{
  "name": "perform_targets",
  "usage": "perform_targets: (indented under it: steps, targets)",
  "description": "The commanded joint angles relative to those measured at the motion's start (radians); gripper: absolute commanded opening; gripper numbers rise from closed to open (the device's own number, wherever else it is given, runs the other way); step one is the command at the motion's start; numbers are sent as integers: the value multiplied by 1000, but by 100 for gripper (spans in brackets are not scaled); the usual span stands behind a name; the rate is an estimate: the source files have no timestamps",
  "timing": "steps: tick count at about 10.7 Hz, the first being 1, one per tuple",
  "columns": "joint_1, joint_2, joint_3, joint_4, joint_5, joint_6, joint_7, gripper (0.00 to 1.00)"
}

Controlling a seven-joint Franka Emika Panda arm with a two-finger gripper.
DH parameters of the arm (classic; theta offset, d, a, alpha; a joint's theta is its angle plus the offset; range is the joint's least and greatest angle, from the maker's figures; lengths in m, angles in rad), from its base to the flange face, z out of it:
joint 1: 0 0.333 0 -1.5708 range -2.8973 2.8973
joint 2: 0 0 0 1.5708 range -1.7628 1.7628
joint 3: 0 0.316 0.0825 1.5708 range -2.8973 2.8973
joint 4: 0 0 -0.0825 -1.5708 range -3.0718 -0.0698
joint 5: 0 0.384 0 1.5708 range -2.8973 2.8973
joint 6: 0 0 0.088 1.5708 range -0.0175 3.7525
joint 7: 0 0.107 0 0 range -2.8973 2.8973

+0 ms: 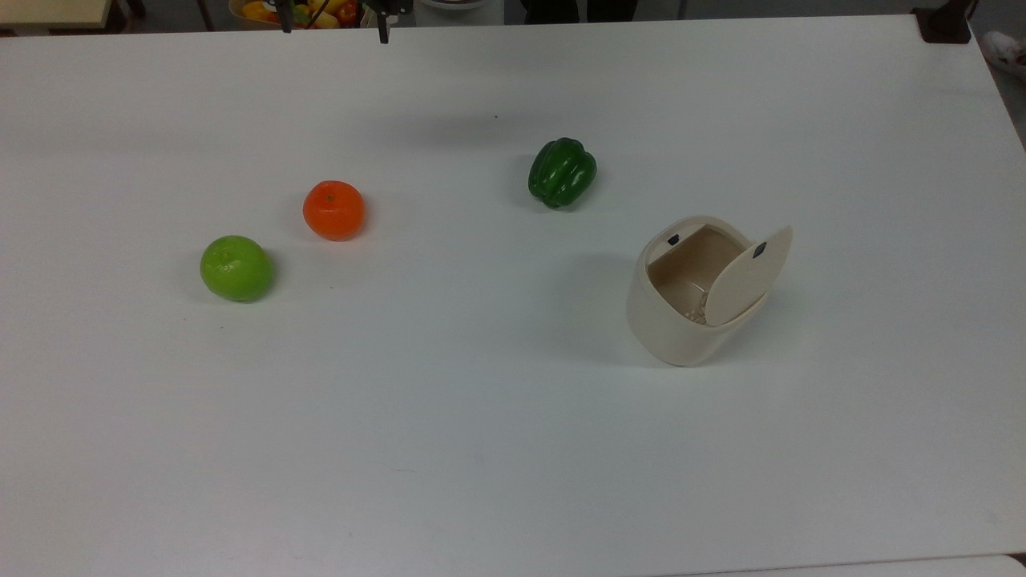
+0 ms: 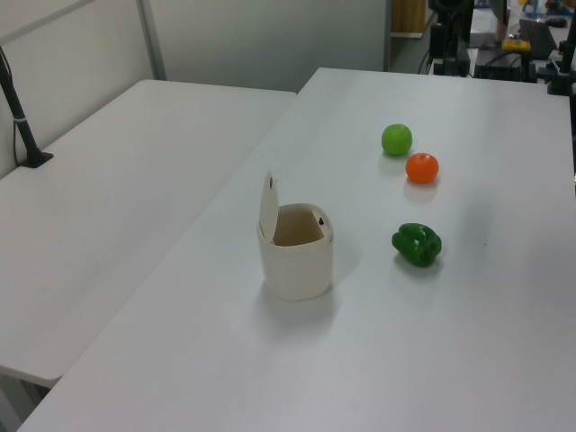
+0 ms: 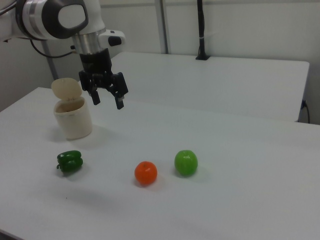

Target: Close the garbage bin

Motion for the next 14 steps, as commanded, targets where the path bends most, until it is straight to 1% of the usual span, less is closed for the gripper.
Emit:
perform_targets:
  steps: [1,11,12,13,14]
  targets:
    - [-3,-22,5,-20,-15,-16,17,100]
    - [-3,-21,7,-20,-13,-11,10,100]
    - [-3,-21,7,-20,-15,-10,9,93]
    - [-3,-21,7,-20,-15,-7,3,63]
    - [-3,-19,7,-20,-14,-5,1,29]
